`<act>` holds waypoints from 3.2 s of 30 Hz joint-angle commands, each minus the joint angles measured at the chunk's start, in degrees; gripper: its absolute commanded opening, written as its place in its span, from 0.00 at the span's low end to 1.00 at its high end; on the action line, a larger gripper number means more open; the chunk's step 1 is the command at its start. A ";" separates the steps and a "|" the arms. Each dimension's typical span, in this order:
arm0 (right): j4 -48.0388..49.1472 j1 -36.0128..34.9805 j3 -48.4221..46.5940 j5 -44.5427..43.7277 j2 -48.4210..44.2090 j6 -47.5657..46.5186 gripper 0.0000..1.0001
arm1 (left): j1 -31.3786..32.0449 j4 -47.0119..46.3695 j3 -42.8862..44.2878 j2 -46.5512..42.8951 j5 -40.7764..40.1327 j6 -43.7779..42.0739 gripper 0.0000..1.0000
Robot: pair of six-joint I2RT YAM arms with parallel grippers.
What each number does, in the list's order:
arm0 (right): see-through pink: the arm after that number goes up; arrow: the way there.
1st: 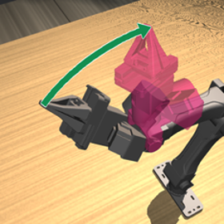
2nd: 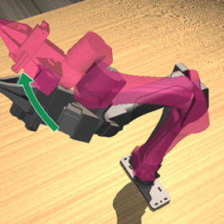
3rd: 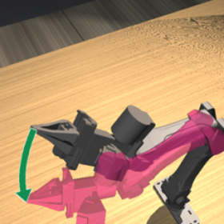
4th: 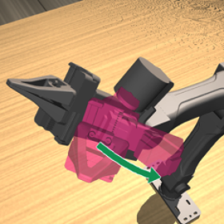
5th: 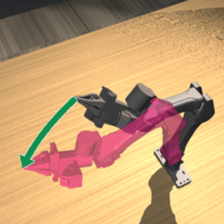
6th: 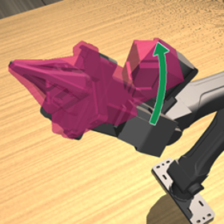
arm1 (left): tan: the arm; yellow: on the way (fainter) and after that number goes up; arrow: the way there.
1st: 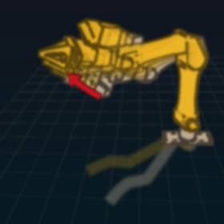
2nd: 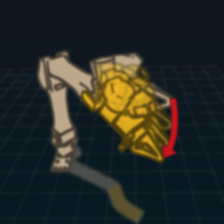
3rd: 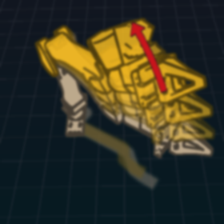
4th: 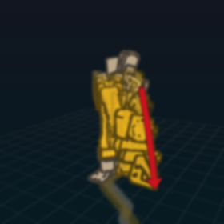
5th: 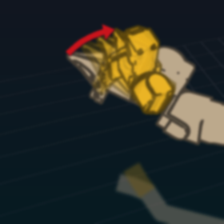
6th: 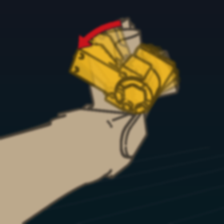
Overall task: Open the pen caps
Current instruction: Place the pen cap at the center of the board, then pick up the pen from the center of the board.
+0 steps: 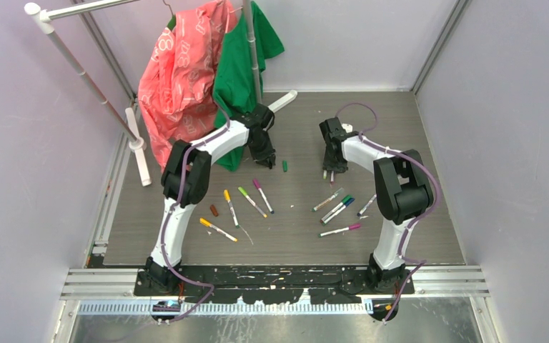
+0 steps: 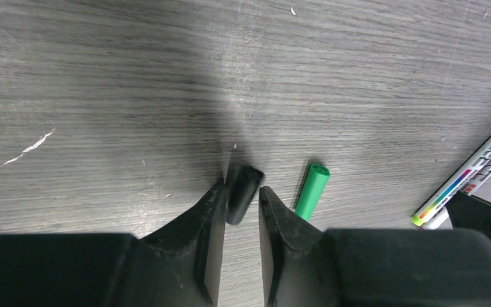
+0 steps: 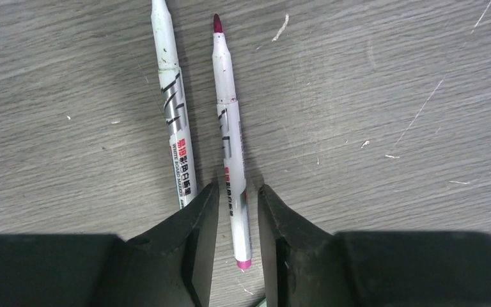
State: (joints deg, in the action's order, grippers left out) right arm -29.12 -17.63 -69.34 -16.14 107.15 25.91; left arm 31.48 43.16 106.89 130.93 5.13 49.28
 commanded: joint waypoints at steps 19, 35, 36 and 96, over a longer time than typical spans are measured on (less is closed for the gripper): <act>-2.82 0.17 -5.01 -3.69 -9.07 -2.79 0.44 | -0.29 2.78 3.49 -5.93 -4.52 1.80 0.50; 3.39 -1.85 5.04 -1.69 -23.89 1.48 0.50 | -5.72 -30.82 -40.67 -41.00 0.99 14.26 1.00; 4.26 -2.07 6.31 -1.33 -24.82 1.77 0.50 | -6.86 -36.81 -45.90 -42.59 4.36 18.16 1.00; -3.25 -16.20 20.25 -1.52 -15.80 33.39 0.42 | 5.60 -11.22 -39.92 -51.59 -25.08 -15.34 0.91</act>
State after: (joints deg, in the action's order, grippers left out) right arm -34.37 -33.65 -50.54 -17.52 90.91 56.75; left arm 36.91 32.08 64.73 81.52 -18.31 35.24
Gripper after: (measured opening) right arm 0.439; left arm 0.909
